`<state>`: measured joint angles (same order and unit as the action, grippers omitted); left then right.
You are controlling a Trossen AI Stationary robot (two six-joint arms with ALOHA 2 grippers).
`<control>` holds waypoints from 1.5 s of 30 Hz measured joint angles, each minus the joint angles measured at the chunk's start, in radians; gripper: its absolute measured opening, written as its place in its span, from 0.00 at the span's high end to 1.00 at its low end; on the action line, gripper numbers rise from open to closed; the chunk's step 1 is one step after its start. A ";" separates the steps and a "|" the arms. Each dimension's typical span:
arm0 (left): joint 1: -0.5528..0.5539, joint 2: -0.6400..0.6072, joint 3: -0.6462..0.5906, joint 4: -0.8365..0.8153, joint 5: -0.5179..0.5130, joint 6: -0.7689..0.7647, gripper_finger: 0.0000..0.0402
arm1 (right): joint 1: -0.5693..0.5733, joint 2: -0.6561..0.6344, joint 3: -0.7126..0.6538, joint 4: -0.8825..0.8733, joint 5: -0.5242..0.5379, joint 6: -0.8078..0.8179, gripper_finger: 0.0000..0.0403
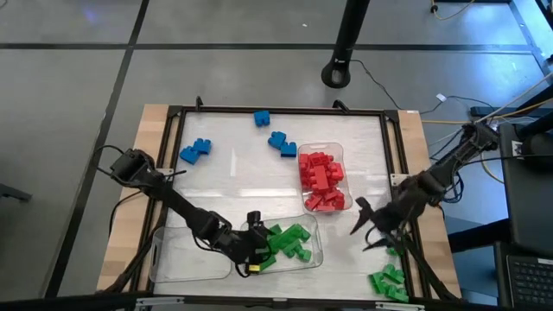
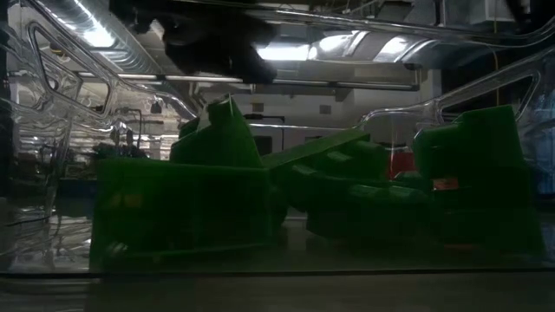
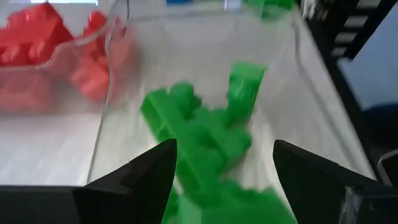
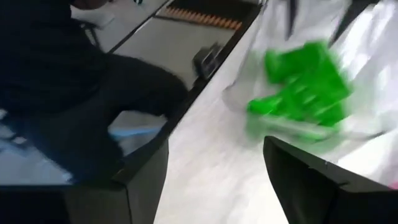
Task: Sort blocks
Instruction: Put the green game piece into the bottom right transparent bin
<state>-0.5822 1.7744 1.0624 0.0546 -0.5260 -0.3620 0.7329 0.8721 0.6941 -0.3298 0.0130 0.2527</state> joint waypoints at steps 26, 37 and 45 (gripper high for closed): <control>0.007 0.000 -0.042 0.271 -0.012 0.132 0.37 | 0.357 0.595 0.261 -0.355 -0.136 0.700 0.35; 0.007 0.001 -0.042 0.270 -0.012 0.127 0.37 | 0.387 0.723 0.264 -0.393 -0.053 0.616 0.35; 0.007 0.002 -0.042 0.271 -0.011 0.126 0.37 | 0.386 0.732 0.264 -0.401 0.032 0.543 0.35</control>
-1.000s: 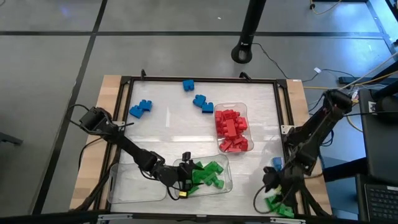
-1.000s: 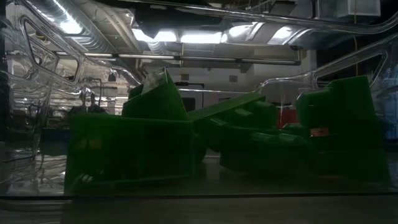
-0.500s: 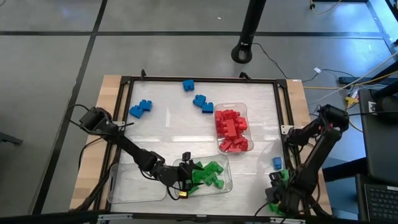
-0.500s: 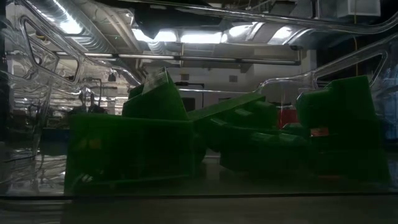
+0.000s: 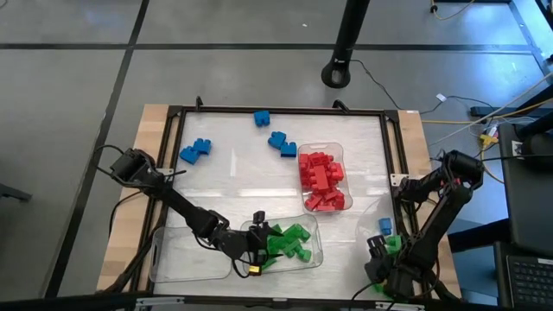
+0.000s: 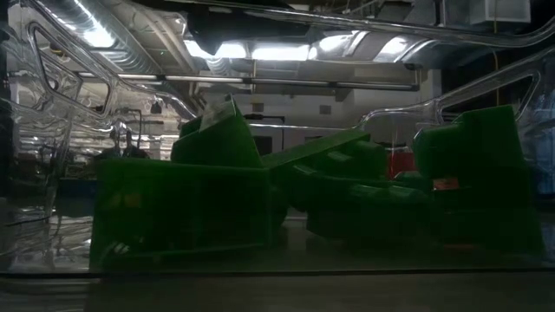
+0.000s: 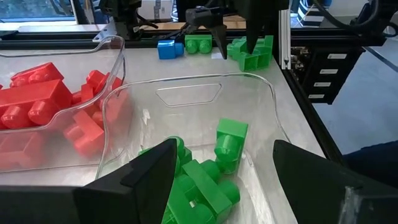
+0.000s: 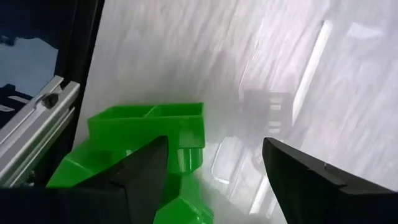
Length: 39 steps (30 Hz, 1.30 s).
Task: Sort blocks
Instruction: Put the green game piece into the bottom right transparent bin
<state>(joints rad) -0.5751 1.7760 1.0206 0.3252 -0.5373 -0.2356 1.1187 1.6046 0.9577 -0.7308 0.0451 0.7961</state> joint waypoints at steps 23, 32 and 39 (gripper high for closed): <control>0.000 0.000 0.000 0.000 0.000 -0.025 0.37 | -0.174 -0.023 0.119 -0.280 0.205 -0.045 0.35; 0.000 0.000 0.000 0.000 0.000 -0.028 0.37 | -0.137 -0.017 0.218 -0.311 0.105 0.367 0.35; 0.000 0.000 0.000 -0.007 0.000 -0.056 0.37 | -0.108 0.036 0.130 -0.215 0.104 0.626 0.35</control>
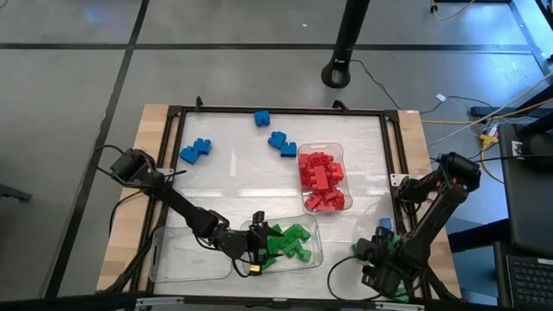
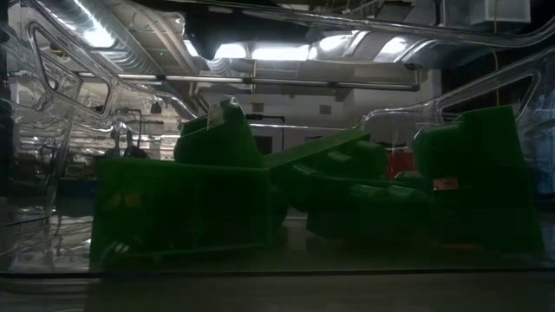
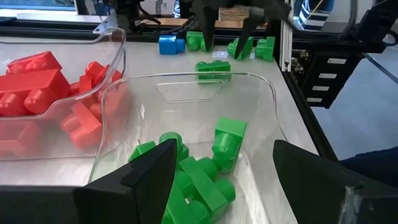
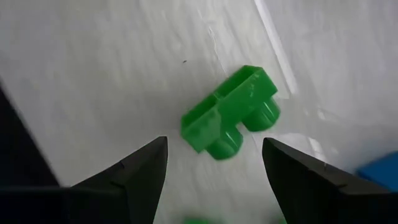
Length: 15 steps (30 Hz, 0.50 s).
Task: Sort blocks
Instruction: Put the green game piece into the bottom right transparent bin
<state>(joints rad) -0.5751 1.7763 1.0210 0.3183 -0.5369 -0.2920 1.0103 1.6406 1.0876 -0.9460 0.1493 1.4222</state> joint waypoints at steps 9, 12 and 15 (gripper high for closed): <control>0.000 0.000 0.000 -0.020 0.000 -0.012 0.37 | -0.003 0.075 -0.032 0.033 0.042 0.063 0.35; 0.000 0.000 0.000 -0.024 0.000 -0.015 0.37 | -0.003 0.095 -0.035 0.034 0.042 0.070 0.35; 0.000 0.000 0.000 -0.024 0.000 -0.015 0.37 | -0.003 0.111 -0.034 0.031 0.046 0.050 0.35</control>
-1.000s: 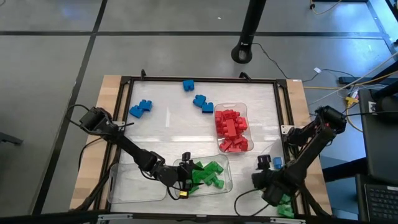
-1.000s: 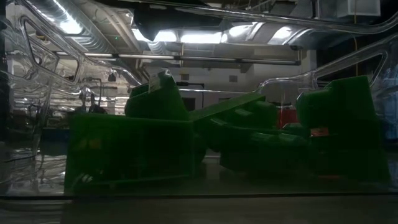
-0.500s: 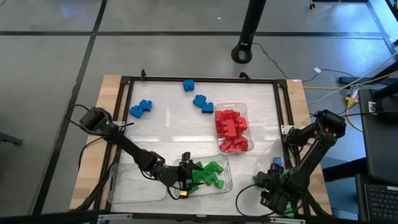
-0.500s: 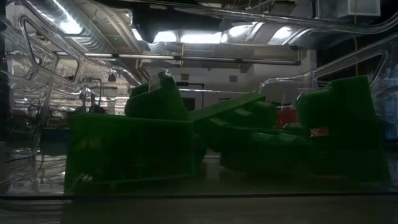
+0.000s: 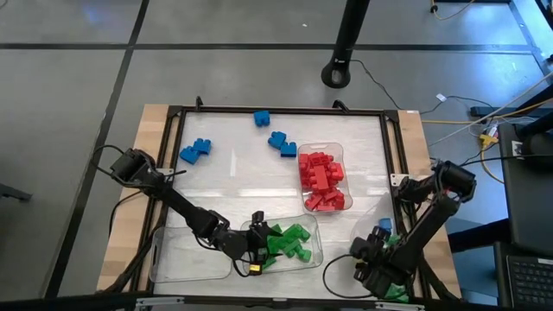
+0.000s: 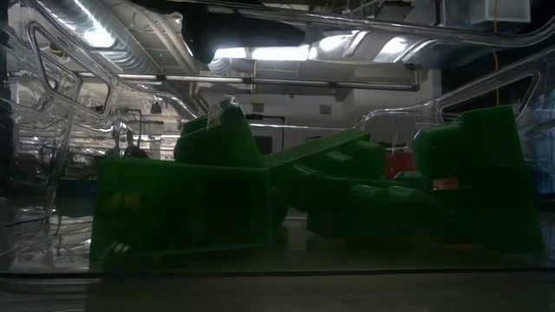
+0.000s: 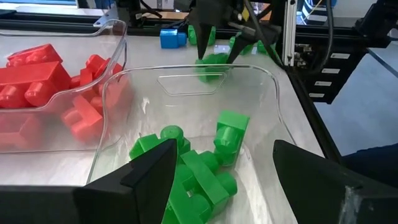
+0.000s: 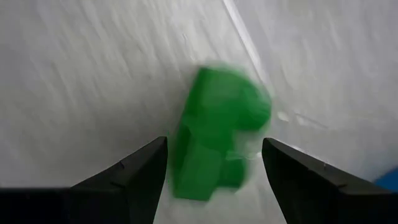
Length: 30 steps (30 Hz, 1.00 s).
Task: Sort blocks
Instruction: Put the green game piece into the bottom right transparent bin
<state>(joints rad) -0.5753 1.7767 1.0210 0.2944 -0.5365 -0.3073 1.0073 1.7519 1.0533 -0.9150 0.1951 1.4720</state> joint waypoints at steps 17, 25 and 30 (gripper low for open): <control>0.001 0.000 0.000 0.001 0.000 0.000 0.37 | 0.002 0.064 0.001 0.008 0.110 -0.215 0.38; 0.001 0.000 0.000 0.001 0.000 0.000 0.37 | -0.002 0.066 0.000 0.004 0.153 -0.248 0.66; 0.001 0.000 0.000 0.001 0.000 0.000 0.37 | -0.001 0.063 0.001 -0.016 0.163 -0.268 0.72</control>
<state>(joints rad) -0.5747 1.7767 1.0210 0.2951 -0.5369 -0.3073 1.0061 1.8147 1.0538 -0.9314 0.3579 1.2041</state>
